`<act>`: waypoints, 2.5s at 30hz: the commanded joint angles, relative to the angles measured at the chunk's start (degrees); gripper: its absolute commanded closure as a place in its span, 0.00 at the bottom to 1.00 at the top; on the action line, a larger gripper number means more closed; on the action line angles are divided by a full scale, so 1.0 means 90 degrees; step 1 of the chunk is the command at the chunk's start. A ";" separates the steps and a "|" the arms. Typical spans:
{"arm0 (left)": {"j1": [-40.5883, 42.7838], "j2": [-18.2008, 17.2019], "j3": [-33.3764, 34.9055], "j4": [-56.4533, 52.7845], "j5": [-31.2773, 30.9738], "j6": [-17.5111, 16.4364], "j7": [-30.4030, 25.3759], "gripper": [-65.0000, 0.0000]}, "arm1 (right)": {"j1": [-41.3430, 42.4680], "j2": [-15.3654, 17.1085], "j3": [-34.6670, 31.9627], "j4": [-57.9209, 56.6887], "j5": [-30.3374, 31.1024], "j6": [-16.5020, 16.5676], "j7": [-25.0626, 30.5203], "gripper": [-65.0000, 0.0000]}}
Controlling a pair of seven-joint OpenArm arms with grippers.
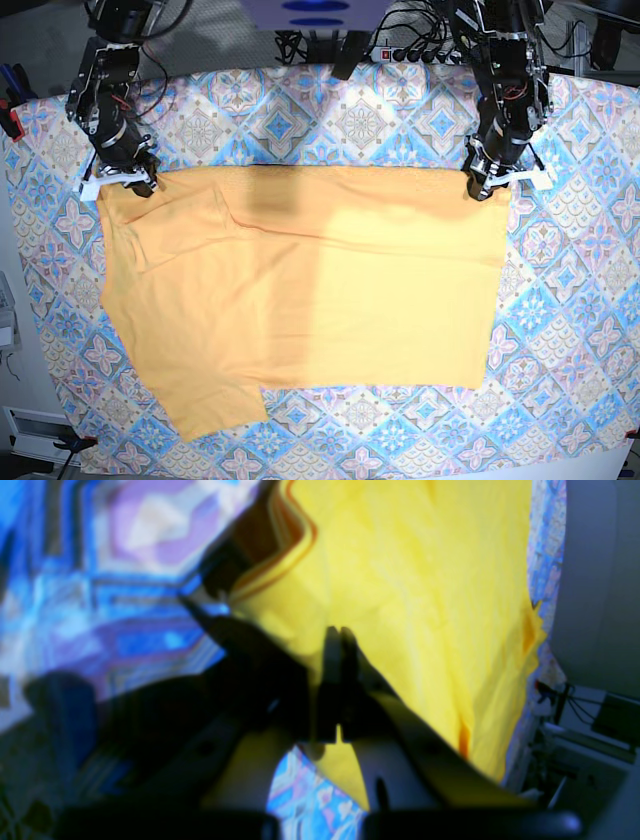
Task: Fold the T-shirt properly
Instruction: 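Drag the held shoulder edge with both grippers toward the robot base, then release the shoulder edge and move both grippers down the shirt's sides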
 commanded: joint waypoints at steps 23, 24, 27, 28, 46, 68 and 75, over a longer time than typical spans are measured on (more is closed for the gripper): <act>0.2836 -0.0164 -0.0503 0.1946 0.0126 0.0213 0.0204 1.00 | -0.2152 0.0052 0.1142 0.1684 -0.0084 -0.0044 -0.0929 0.99; 0.2836 -0.0164 -0.0474 0.1956 0.0126 0.0213 0.0214 1.00 | -0.2152 0.0052 0.1142 0.1723 -0.0084 -0.0044 -0.0929 0.99; 0.2836 -0.0164 -0.0415 0.2112 0.0087 0.0213 0.0214 0.95 | -0.2171 0.0052 0.1152 0.1830 -0.0104 -0.0044 -0.0958 0.97; 0.2865 -0.0164 -0.0415 0.2190 0.0008 0.0213 0.0282 0.88 | -0.2191 0.0052 0.1162 0.1879 -0.0104 -0.0054 -0.0958 0.94; 0.3451 -0.0203 -0.0962 0.3128 -0.0871 0.0213 0.1005 0.57 | -0.2562 -0.0124 0.2099 0.2592 -0.0104 -0.0054 -0.0968 0.71; 0.1361 -0.0760 -0.1128 0.3109 -0.0802 0.0252 0.1044 0.57 | -0.0804 0.0208 0.1152 0.3510 -0.0309 -0.0054 -0.1788 0.71; 0.0091 -0.0946 -0.1021 0.1936 -0.0529 0.0252 0.1190 0.57 | -0.0042 0.0199 0.0449 0.3237 -0.1344 0.0063 -0.1739 0.71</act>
